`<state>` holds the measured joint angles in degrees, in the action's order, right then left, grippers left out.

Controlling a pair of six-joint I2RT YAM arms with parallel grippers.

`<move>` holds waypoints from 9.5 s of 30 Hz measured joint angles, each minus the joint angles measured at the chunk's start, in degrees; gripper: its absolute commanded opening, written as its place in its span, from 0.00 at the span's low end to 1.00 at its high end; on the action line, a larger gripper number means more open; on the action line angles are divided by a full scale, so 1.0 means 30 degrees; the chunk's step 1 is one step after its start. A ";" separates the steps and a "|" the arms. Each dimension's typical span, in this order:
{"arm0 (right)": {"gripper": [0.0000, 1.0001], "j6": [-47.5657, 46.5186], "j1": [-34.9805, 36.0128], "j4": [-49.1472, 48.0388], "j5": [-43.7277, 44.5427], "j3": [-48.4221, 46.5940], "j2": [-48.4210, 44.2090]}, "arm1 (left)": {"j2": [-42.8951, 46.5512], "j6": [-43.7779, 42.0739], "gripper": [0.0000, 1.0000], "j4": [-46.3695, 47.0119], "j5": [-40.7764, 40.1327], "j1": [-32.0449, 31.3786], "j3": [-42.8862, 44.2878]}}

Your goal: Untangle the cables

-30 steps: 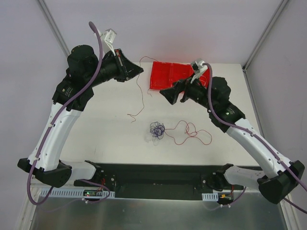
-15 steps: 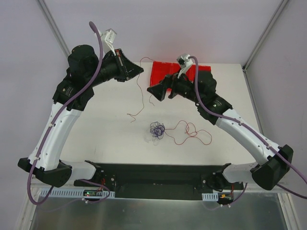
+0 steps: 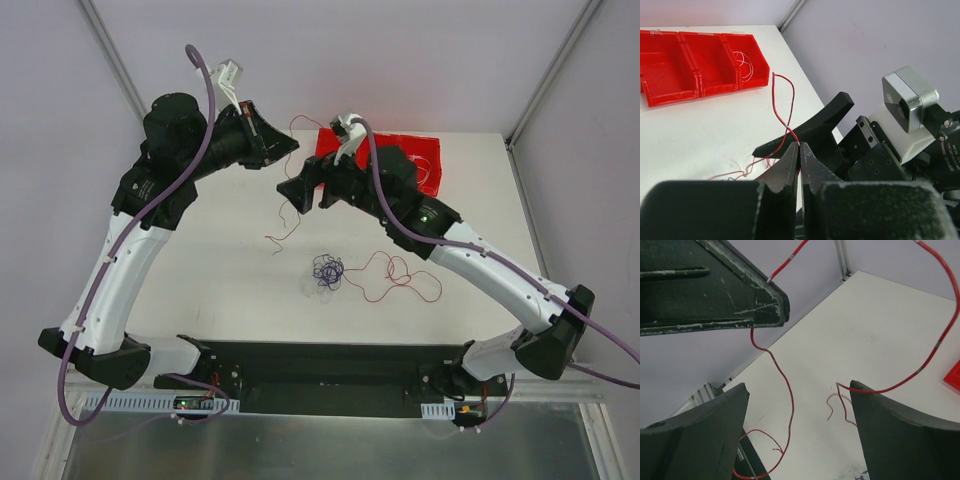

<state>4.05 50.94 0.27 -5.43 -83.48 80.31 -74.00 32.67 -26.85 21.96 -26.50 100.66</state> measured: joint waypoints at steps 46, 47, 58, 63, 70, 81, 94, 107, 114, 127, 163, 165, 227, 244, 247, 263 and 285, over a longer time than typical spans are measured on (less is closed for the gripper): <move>0.96 -0.1559 -0.4022 0.0321 -0.7905 0.1712 -0.1719 | -0.0117 0.0576 0.00 0.0000 0.0211 0.0000 -0.0219; 0.96 -0.1464 -0.4029 -0.0080 -0.8320 0.1727 -0.1457 | -0.0117 0.0641 0.00 0.0000 0.0291 0.0000 -0.0219; 0.97 0.0357 -0.3832 -0.2885 -0.9989 0.1727 0.0051 | -0.0117 0.0976 0.00 0.0007 0.0525 0.0000 -0.0219; 0.98 0.0306 -0.3439 -0.3067 -0.9267 0.1712 0.0109 | -0.0117 0.0976 0.00 0.0007 0.0517 0.0000 -0.0219; 0.97 -0.1195 -0.3402 -0.2004 -0.6747 0.1880 0.0022 | -0.0117 0.0976 0.00 0.0007 0.0525 0.0000 -0.0219; 0.99 -0.1348 -0.3351 -0.3140 -0.6739 0.2455 -0.0182 | -0.0117 0.0976 0.00 0.0007 0.0525 0.0000 -0.0219; 0.91 -0.0036 -0.0605 -0.1268 -0.2674 0.2025 -0.0452 | -0.0117 0.0991 0.00 0.0007 -0.0488 0.0000 -0.0219; 0.53 -0.0029 0.0605 -0.1217 -0.0058 0.1319 0.0554 | -0.0117 0.0998 0.00 0.0015 -0.0954 0.0000 -0.0430; 0.00 -0.0350 0.0838 -0.1166 0.0182 0.0998 0.0612 | -0.0051 0.0976 0.05 0.0073 -0.1056 0.0000 -0.0699; 0.00 -0.0619 -0.1763 -0.1370 -0.0495 0.0415 0.1275 | 0.1151 -0.0328 0.96 0.0379 -0.3483 0.0262 -0.2994; 0.00 -1.4192 -1.1023 -0.3468 -0.0867 -0.8750 1.6691 | 0.2506 -0.2280 0.97 0.2040 -0.4073 0.0372 -1.0710; 0.00 -1.3610 -1.1001 -0.2936 -0.0576 -0.8896 1.7238 | 0.2463 -0.2441 0.96 0.2193 -0.3978 0.0372 -1.0710; 0.75 -0.3126 -1.1686 0.9617 -0.0073 -1.5045 1.7813 | 0.2718 -0.4692 0.96 0.3519 -0.3155 0.0867 -1.1679; 0.68 0.1639 -1.4885 0.8670 0.0627 -1.3347 1.6254 | 0.2718 -0.4685 0.96 0.3519 -0.2892 0.0991 -1.1679; 0.63 0.2419 -1.5671 0.8531 0.0772 -1.3347 1.6254 | 0.2703 -0.4685 0.96 0.3526 -0.2871 0.1071 -1.1679; 0.49 0.2645 -1.5919 0.8138 0.0714 -1.4418 1.9001 | 0.2514 -0.4685 0.97 0.3555 -0.2630 0.1122 -1.1679; 0.01 0.0656 -1.5671 0.6368 0.1115 -1.5788 2.0269 | 0.2178 -0.4583 0.99 0.3577 -0.1960 0.1399 -1.1679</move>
<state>6.02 3.92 19.38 -2.09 -130.85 141.12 -67.46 18.92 -16.12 16.08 -22.31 65.63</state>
